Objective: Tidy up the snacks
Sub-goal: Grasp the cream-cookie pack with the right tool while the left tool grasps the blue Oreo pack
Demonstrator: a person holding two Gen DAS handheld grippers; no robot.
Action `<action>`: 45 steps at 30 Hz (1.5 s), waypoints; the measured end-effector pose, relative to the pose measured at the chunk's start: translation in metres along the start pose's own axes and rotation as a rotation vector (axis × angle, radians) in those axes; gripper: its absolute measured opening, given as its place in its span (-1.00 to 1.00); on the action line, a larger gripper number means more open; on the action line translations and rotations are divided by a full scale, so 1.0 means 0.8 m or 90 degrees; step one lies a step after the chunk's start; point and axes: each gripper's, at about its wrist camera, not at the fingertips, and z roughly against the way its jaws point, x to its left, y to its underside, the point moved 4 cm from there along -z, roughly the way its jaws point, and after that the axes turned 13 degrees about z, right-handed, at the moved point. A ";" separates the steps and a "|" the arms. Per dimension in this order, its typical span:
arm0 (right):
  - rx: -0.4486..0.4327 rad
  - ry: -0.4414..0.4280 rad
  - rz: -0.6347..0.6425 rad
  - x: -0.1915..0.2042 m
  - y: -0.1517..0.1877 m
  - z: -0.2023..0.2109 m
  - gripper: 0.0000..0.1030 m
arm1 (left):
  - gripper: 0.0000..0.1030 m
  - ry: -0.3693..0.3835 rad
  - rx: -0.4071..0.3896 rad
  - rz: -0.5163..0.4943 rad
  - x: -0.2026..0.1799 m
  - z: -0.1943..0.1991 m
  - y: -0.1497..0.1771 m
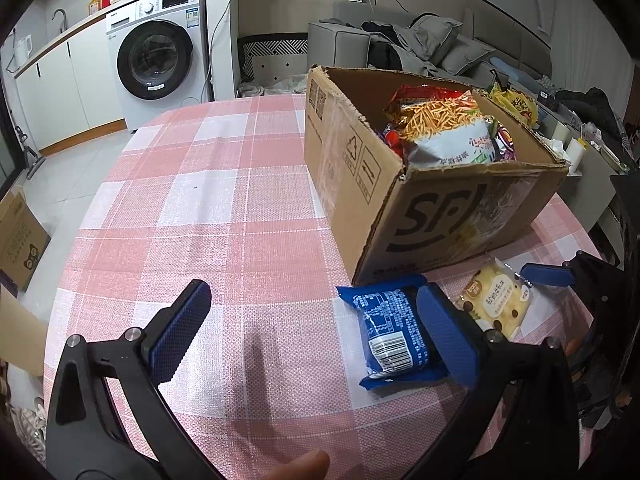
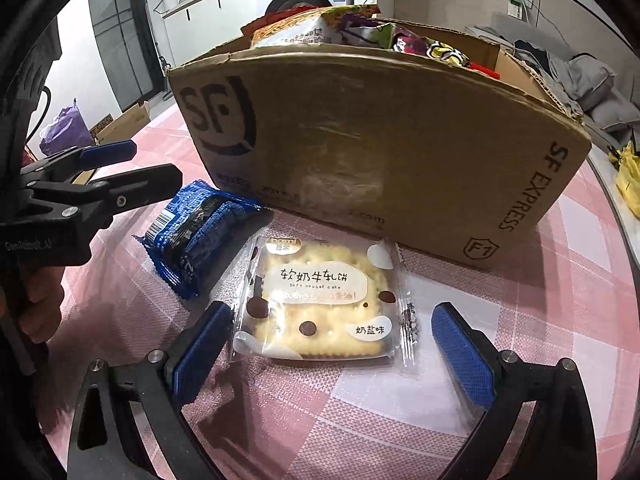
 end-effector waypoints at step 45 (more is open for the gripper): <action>-0.080 0.007 -0.022 -0.024 0.023 0.063 0.19 | -0.18 0.066 0.092 -0.073 -0.048 -0.019 0.042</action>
